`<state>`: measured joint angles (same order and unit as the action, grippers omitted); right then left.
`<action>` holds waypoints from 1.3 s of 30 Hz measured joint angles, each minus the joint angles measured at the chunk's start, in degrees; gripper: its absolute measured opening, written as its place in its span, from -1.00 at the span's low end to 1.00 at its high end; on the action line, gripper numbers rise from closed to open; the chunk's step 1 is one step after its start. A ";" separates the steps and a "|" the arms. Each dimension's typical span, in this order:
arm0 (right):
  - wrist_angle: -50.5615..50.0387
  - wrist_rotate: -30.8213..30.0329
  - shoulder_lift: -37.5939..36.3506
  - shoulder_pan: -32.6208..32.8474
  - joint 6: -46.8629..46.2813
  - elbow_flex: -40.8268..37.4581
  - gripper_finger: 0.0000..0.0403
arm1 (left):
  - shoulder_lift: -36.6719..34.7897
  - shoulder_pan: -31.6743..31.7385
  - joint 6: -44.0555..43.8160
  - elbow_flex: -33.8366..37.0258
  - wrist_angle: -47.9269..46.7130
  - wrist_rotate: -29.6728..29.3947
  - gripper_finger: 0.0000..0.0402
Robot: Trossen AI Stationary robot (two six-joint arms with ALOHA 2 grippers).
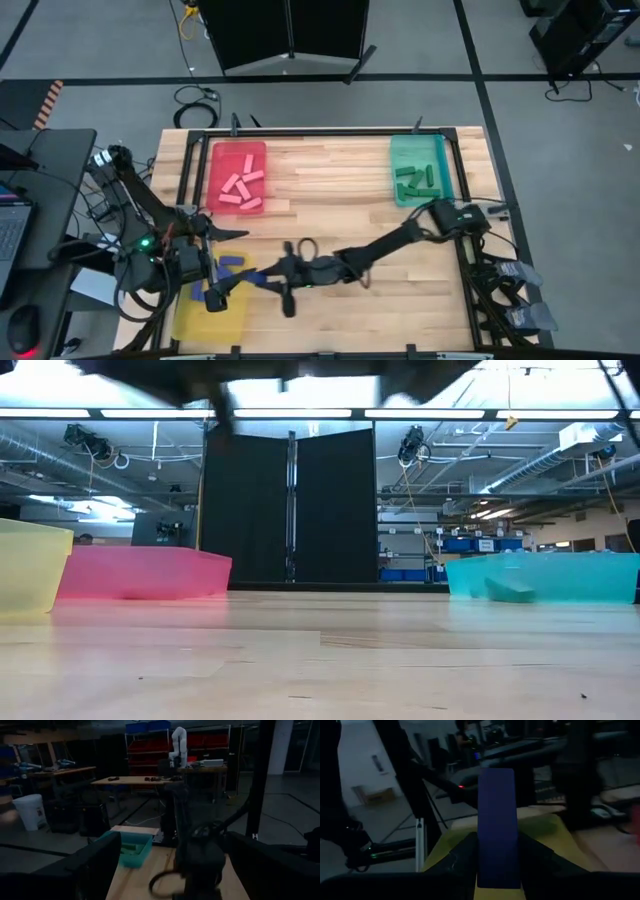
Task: Sort blocks
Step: Put the blue block into the yellow bin, then return to Home Position
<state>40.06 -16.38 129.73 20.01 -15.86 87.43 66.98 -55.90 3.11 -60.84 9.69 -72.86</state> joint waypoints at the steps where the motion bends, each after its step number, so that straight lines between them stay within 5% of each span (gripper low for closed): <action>1: -0.35 1.56 2.12 -0.55 0.08 2.93 -0.42 | 0.02 0.00 0.04 0.00 -0.04 0.00 0.83; 14: -19.84 12.06 25.22 -5.14 -0.51 40.69 -0.40 | 0.02 -0.09 -0.28 0.00 -0.34 -0.02 0.83; 21: -23.82 16.41 26.80 -5.90 -1.05 44.44 0.28 | 0.04 -0.11 -0.31 0.00 -0.44 -0.02 0.83; 26: -20.73 12.68 26.71 -5.07 3.05 44.38 0.33 | 0.04 -0.62 -0.63 0.00 -1.16 -0.88 0.83; 32: -10.11 13.07 22.56 -3.87 5.38 34.27 -0.04 | 0.05 -1.55 -5.32 0.00 -5.67 -0.92 0.80; 39: 18.16 5.16 3.34 -3.03 9.48 -1.95 -0.62 | 0.08 2.16 -15.17 3.22 -11.13 6.27 0.48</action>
<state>58.22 -11.22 133.07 16.97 -6.38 85.48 67.06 -53.74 -12.06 -57.62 -1.44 -66.59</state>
